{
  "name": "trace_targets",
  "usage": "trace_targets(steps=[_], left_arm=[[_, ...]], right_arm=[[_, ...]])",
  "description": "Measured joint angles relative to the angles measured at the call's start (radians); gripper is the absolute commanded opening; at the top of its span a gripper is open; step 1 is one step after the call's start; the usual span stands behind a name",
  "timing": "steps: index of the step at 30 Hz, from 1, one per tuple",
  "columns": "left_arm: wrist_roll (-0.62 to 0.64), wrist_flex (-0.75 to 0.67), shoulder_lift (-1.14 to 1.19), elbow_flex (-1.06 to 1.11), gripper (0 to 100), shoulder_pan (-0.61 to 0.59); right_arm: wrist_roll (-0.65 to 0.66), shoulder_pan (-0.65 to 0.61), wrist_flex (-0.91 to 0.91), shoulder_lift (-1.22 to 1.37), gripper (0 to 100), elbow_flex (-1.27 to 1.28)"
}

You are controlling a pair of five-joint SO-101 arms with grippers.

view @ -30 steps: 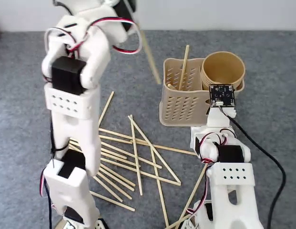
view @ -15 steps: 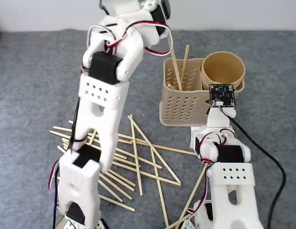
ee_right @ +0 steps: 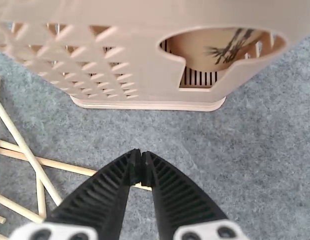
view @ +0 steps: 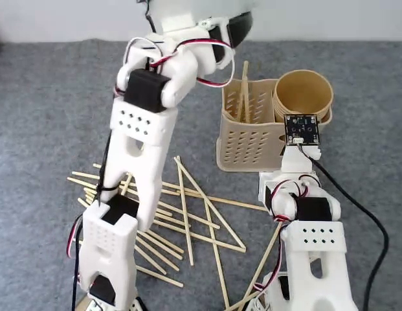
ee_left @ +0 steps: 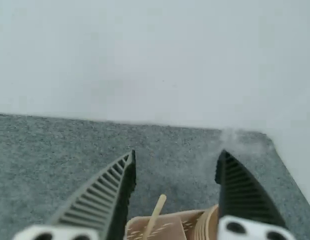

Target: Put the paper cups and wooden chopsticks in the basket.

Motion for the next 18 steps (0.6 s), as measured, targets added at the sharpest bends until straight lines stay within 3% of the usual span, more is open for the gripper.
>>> trace_targets(steps=[10, 18], left_arm=[[-0.100, 0.336, -0.034, -0.068, 26, -0.256], [-0.324, 0.371, 0.066, 0.183, 26, -0.445]], right_arm=[[0.000, 0.000, 0.000, 0.000, 0.9, 0.000], [0.000, 0.000, 0.000, 0.000, 0.9, 0.000]])
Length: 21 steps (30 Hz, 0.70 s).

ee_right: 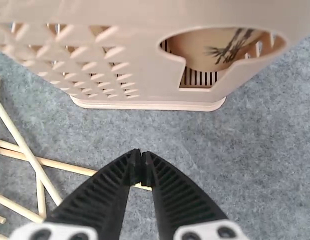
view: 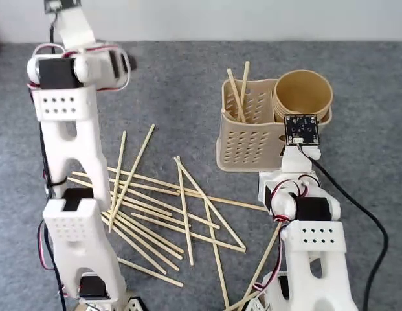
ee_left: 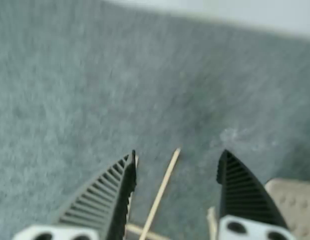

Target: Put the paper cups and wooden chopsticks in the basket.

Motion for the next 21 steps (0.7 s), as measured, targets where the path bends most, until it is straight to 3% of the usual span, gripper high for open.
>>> trace_targets(steps=[5, 14, 21], left_arm=[[-0.147, 0.000, 0.112, 0.104, 26, -0.003], [-0.407, 0.000, 0.331, 0.106, 26, -0.012], [-0.525, -0.018, 0.430, 0.106, 30, -0.049]], right_arm=[[0.000, 0.000, 0.000, 0.000, 0.9, 0.000], [0.000, 0.000, 0.000, 0.000, 0.9, 0.000], [0.000, 0.000, 0.000, 0.000, 0.9, 0.000]])
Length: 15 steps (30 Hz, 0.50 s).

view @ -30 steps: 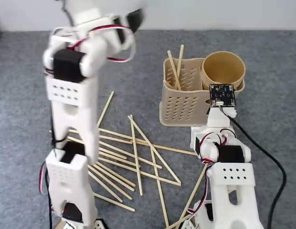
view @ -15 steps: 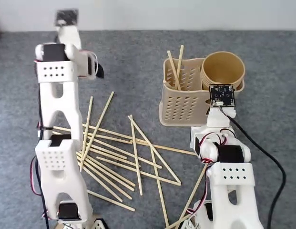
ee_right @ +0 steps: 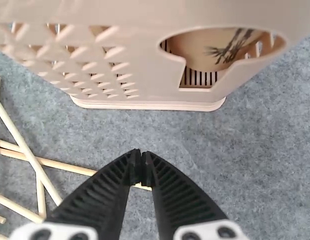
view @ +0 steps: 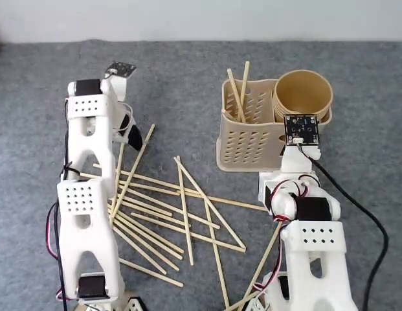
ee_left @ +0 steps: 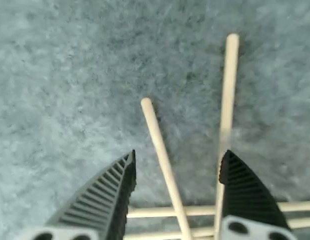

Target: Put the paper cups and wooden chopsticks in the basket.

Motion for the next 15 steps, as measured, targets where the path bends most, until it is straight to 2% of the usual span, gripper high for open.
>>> trace_targets(steps=[5, 15], left_arm=[[-0.025, 0.006, 0.002, 0.000, 42, -0.028], [-0.025, 0.012, 0.003, -0.002, 42, -0.040]], right_arm=[[0.000, 0.000, 0.000, 0.000, 0.9, 0.000], [0.000, 0.000, 0.000, 0.000, 0.9, 0.000]])
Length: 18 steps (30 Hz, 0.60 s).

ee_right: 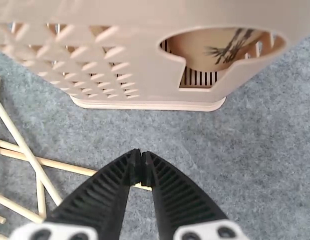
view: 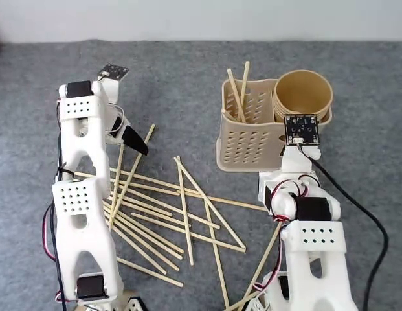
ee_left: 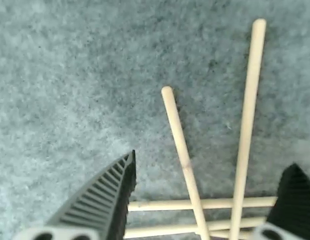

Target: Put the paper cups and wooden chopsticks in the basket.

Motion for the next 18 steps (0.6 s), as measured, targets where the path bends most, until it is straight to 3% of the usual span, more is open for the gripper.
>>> trace_targets(steps=[10, 18], left_arm=[[0.000, 0.000, 0.023, 0.017, 41, 0.029], [0.000, -0.037, 0.021, 0.087, 22, 0.043]], right_arm=[[0.000, 0.000, 0.000, 0.000, 0.9, 0.000], [0.000, 0.000, 0.000, 0.000, 0.9, 0.000]])
